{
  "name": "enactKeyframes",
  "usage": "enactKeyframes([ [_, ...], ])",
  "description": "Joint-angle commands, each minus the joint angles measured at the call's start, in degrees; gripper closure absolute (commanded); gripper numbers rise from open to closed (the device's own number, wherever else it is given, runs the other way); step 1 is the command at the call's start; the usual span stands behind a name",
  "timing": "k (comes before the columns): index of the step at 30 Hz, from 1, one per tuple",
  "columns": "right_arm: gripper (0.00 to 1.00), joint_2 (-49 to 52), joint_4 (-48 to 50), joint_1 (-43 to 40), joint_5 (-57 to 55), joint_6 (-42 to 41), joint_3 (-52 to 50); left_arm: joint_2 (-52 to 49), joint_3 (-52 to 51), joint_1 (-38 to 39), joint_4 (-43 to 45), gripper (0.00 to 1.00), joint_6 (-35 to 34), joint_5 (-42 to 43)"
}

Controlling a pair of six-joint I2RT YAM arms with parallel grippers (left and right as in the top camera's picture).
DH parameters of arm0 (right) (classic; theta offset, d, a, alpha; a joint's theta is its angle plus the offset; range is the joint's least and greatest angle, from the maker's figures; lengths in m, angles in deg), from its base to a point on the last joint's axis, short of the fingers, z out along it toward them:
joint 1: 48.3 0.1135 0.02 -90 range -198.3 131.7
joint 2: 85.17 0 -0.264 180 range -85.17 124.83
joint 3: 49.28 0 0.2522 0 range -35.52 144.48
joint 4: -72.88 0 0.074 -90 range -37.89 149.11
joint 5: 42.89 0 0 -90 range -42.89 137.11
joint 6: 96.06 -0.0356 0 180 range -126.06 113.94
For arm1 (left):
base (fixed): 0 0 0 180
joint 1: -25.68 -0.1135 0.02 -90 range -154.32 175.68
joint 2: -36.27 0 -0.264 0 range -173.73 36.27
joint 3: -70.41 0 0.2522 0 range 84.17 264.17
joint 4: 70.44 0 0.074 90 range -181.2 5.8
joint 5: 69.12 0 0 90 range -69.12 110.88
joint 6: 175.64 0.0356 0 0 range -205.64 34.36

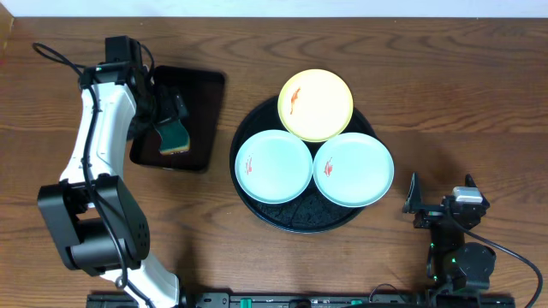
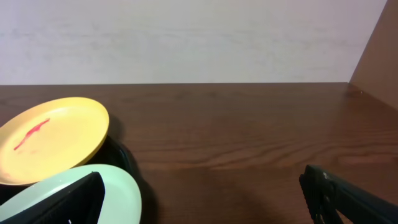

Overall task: Clean dirty plates on tray and stack at the side
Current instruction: 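Reach the left gripper down to the green sponge in the black tray, then close the left gripper on the sponge and lift it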

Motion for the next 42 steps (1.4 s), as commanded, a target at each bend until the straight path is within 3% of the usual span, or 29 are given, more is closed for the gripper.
enactKeyframes([
  [1, 0.01, -0.24, -0.26, 0.55, -0.26, 0.85, -0.07, -1.55, 1.66, -0.2, 1.55, 0.03, 0.33, -0.57],
  [12, 0.01, -0.24, -0.26, 0.55, -0.26, 0.85, -0.07, -10.14, 1.03, -0.2, 4.17, 0.03, 0.33, -5.09],
  [25, 0.01, -0.24, -0.26, 0.55, -0.26, 0.85, -0.07, -15.47, 1.03, -0.13, 8.48, 0.04, 0.33, -1.11],
  [32, 0.01, -0.24, -0.26, 0.55, -0.26, 0.85, -0.07, -15.56, 0.59, -0.15, 10.12, 0.16, 0.31, -1.14],
  [39, 0.01, -0.24, -0.26, 0.55, -0.26, 0.85, -0.07, -15.56, -2.21, -0.15, 10.99, 0.17, 0.33, -1.14],
  [42, 0.01, -0.24, -0.26, 0.55, -0.26, 0.85, -0.07, -15.56, -2.25, -0.15, 10.88, 0.29, 0.31, -1.11],
])
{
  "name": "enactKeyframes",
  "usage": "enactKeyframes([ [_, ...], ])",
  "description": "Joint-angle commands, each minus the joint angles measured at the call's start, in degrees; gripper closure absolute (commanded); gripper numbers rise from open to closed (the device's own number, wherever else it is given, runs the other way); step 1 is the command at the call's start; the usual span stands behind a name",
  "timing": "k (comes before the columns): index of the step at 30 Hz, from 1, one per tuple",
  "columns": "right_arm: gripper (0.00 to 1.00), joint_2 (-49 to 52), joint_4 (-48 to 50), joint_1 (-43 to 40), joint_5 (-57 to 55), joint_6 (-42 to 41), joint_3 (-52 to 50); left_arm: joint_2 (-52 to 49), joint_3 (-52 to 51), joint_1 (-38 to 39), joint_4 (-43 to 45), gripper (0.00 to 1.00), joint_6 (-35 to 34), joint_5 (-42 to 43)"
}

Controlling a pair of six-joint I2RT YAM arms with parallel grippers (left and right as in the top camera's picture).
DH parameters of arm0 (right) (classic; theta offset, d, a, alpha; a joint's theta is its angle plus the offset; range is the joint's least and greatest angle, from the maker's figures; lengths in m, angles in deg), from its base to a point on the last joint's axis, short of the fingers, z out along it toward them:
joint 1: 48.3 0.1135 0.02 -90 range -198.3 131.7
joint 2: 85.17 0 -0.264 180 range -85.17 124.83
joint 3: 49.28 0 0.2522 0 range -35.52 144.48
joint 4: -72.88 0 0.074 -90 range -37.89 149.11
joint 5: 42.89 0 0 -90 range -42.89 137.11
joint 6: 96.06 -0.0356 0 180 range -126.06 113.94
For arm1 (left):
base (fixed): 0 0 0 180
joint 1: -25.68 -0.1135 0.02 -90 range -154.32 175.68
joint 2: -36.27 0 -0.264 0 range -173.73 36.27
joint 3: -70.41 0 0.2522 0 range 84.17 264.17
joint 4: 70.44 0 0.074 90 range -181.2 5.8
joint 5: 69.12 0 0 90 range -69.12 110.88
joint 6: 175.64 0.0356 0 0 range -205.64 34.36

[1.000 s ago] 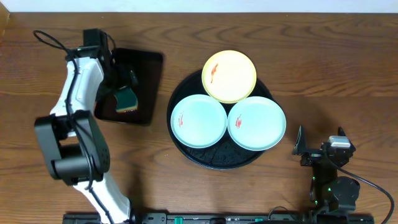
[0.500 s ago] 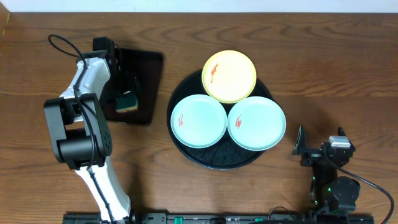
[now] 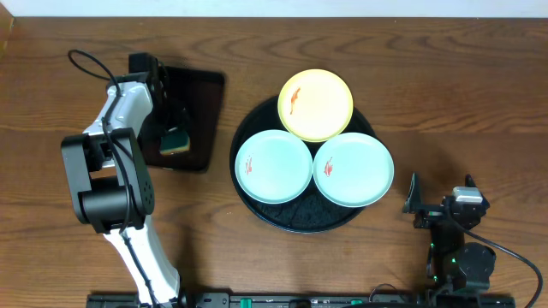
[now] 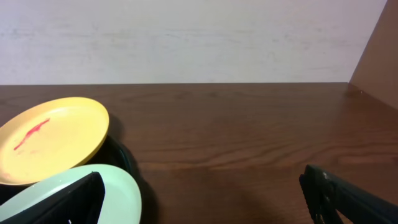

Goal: Clean dirty plates on tray and stack at the side

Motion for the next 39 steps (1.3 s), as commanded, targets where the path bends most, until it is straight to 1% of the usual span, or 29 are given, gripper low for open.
enactKeyframes([
  [1, 0.01, -0.24, -0.26, 0.55, -0.26, 0.85, -0.07, -0.24, -0.76, -0.15, -0.13, 0.31, 0.0, 0.44],
  [6, 0.01, -0.24, -0.26, 0.55, -0.26, 0.85, -0.07, -0.24, -0.76, -0.15, -0.42, 0.47, 0.0, 0.44],
  [8, 0.01, -0.24, -0.26, 0.55, -0.26, 0.85, -0.07, -0.24, -0.76, -0.15, -0.63, 0.5, 0.0, 0.44],
  [9, 0.01, -0.24, -0.26, 0.55, -0.26, 0.85, -0.07, -0.24, -0.76, -0.15, -0.79, 0.57, 0.0, 0.46],
  [11, 0.01, -0.24, -0.26, 0.55, -0.26, 0.85, -0.07, -0.04, -0.74, -0.15, -0.83, 0.66, 0.0, 0.46],
  [15, 0.01, -0.24, -0.26, 0.55, -0.26, 0.85, -0.07, 1.7, -0.24, -0.15, -1.9, 0.7, 0.0, 0.48],
  [16, 0.01, -0.24, -0.26, 0.55, -0.26, 0.85, -0.07, 2.51, -0.11, -0.15, -2.14, 0.73, 0.0, 0.46],
  [18, 0.01, -0.24, -0.26, 0.55, -0.26, 0.85, -0.07, 4.26, -0.04, -0.13, -2.38, 0.75, 0.0, 0.48],
  [21, 0.01, -0.24, -0.26, 0.55, -0.26, 0.85, -0.07, 8.11, -0.04, -0.13, -2.4, 0.81, -0.02, 0.68],
  [22, 0.01, -0.24, -0.26, 0.55, -0.26, 0.85, -0.07, 9.64, -0.04, -0.13, -2.36, 0.81, -0.02, 0.7],
  [23, 0.01, -0.24, -0.26, 0.55, -0.26, 0.85, -0.07, 11.04, -0.04, -0.13, -2.36, 0.85, -0.02, 0.7],
  [24, 0.01, -0.24, -0.26, 0.55, -0.26, 0.85, -0.07, 12.44, -0.04, -0.13, -2.36, 0.87, -0.02, 0.85],
  [30, 0.01, -0.24, -0.26, 0.55, -0.26, 0.85, -0.07, 20.92, -0.04, -0.13, -1.66, 0.88, -0.02, 6.47],
  [31, 0.01, -0.24, -0.26, 0.55, -0.26, 0.85, -0.07, 21.53, -0.04, -0.13, -1.46, 0.89, -0.07, 6.67],
  [32, 0.01, -0.24, -0.26, 0.55, -0.26, 0.85, -0.07, 22.27, -0.04, -0.13, -1.2, 0.92, -0.24, 6.64],
  [36, 0.01, -0.24, -0.26, 0.55, -0.26, 0.85, -0.07, 23.28, -0.04, -0.15, 0.11, 0.92, -3.76, 6.67],
  [39, 0.01, -0.24, -0.26, 0.55, -0.26, 0.85, -0.07, 22.88, -0.07, -0.15, 1.27, 0.92, -4.11, 6.62],
])
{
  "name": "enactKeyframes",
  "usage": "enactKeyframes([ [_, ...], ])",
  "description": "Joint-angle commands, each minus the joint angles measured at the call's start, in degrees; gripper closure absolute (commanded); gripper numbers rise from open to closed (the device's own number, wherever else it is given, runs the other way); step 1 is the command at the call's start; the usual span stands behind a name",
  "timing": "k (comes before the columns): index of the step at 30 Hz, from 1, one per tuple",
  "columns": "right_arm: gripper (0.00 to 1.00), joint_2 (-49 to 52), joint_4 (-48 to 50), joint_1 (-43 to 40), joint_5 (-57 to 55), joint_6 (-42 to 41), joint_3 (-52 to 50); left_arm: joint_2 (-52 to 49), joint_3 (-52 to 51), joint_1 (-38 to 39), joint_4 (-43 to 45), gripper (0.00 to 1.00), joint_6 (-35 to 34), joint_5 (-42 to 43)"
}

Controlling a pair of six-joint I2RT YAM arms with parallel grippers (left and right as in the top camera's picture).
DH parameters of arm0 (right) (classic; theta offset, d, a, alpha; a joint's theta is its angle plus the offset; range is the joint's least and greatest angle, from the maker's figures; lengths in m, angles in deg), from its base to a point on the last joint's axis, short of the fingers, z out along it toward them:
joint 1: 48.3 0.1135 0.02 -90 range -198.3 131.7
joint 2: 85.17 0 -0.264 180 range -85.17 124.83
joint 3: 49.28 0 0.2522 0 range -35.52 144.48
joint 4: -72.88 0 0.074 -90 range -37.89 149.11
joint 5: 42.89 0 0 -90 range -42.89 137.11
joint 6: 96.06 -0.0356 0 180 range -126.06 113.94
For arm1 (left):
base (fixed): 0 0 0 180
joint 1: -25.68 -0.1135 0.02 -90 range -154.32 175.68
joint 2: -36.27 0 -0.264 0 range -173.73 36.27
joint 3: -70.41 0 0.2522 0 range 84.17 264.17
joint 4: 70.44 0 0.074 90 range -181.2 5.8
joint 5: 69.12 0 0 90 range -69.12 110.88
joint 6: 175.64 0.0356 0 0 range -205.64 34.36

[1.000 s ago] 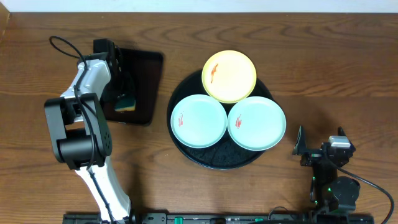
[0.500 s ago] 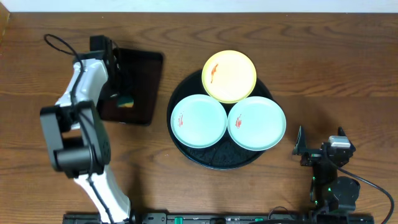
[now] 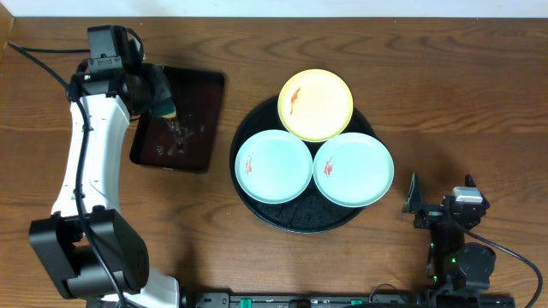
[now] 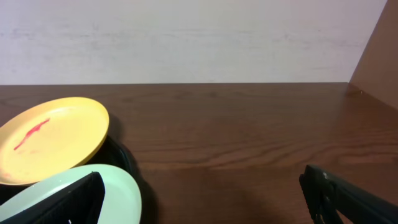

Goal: Clean dirty plates on tray and stack at the side

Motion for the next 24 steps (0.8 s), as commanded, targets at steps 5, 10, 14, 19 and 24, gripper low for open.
enactKeyframes([
  [5, 0.01, -0.24, -0.26, 0.55, -0.26, 0.85, -0.07, -1.16, 0.09, -0.15, 3.23, 0.92, -1.81, 0.81],
  [10, 0.01, -0.24, -0.26, 0.55, -0.26, 0.85, -0.07, -3.65, 0.09, -0.15, 4.9, 0.92, -1.79, 0.7],
  [14, 0.01, -0.24, -0.26, 0.55, -0.26, 0.85, -0.07, -5.55, 0.09, -0.15, 6.27, 0.93, -1.79, 0.59],
  [19, 0.01, -0.24, -0.26, 0.55, -0.26, 0.85, -0.07, -5.81, 0.11, -0.15, 8.9, 0.93, -1.81, 0.79],
  [24, 0.01, -0.24, -0.26, 0.55, -0.26, 0.85, -0.07, -5.4, 0.11, -0.15, 8.81, 0.93, -5.51, 0.81],
])
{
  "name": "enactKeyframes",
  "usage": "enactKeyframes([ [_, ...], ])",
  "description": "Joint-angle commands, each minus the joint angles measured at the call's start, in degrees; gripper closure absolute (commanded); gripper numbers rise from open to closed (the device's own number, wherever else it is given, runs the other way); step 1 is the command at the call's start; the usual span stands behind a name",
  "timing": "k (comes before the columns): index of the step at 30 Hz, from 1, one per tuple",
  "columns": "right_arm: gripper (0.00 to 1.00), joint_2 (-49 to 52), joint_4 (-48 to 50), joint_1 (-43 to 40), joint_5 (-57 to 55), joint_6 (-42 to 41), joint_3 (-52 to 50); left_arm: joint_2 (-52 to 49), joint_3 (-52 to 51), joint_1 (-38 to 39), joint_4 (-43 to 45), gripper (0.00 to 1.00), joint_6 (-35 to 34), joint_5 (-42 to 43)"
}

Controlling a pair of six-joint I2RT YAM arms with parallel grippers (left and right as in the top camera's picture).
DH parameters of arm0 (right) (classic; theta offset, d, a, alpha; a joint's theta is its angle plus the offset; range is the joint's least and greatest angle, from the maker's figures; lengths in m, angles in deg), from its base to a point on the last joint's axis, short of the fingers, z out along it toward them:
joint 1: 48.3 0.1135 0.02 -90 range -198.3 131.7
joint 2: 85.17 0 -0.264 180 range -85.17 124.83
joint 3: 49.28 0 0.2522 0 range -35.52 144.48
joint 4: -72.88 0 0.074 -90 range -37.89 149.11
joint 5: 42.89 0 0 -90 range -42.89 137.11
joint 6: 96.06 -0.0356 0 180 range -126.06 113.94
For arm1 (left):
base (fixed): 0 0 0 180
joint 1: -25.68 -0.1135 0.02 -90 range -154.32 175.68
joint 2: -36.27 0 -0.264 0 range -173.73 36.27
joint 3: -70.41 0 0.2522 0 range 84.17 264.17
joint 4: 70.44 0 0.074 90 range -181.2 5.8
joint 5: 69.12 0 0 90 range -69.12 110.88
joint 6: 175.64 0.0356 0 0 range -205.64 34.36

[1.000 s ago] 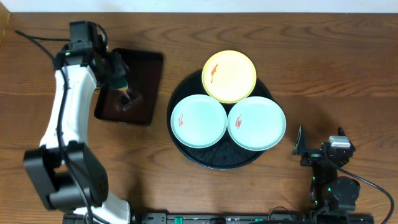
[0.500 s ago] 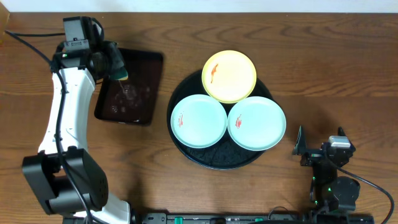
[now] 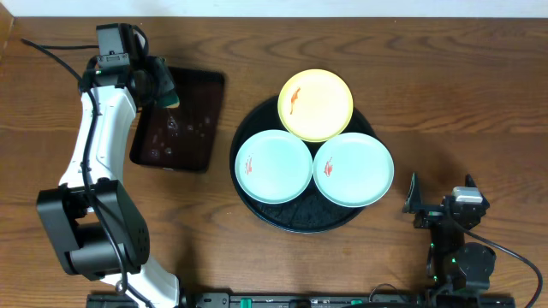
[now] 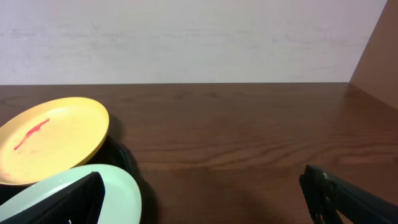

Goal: Clean dirty plates on tray and stack at the side

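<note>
Three dirty plates lie on a round black tray: a yellow plate with an orange-red smear at the back, a pale green plate at front left and another pale green plate at front right, both with small red spots. My left gripper is shut on a green and yellow sponge, held over the far left corner of a black rectangular tray. My right gripper rests open near the table's front right, its fingers wide apart and holding nothing.
Wet spots glisten on the black rectangular tray. Bare wooden table lies right of the round tray and along the back. A pale wall rises behind the table in the right wrist view.
My left gripper with the sponge has shifted slightly toward the back, and the left arm's pose has changed. The plates and the right arm are as before.
My left gripper was down at the sponge in the middle of the rectangular tray, and still there at the following moment. Later it held the sponge raised over the tray's far left corner, wet marks left in the tray, and it stays there now.
</note>
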Motion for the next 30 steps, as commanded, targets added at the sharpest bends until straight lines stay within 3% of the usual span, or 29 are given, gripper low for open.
enactKeyframes([
  [1, 0.01, -0.24, -0.26, 0.55, -0.26, 0.85, -0.09, 1.01, 0.11, -0.15, 0.15, 0.93, -4.79, 0.81],
  [22, 0.01, -0.24, -0.26, 0.55, -0.26, 0.85, -0.09, 4.26, 0.11, -0.15, 0.17, 0.93, -18.27, 6.75],
  [30, 0.01, -0.24, -0.26, 0.55, -0.26, 0.85, -0.09, 4.28, 0.11, -0.15, -3.91, 0.92, -29.05, 6.71],
])
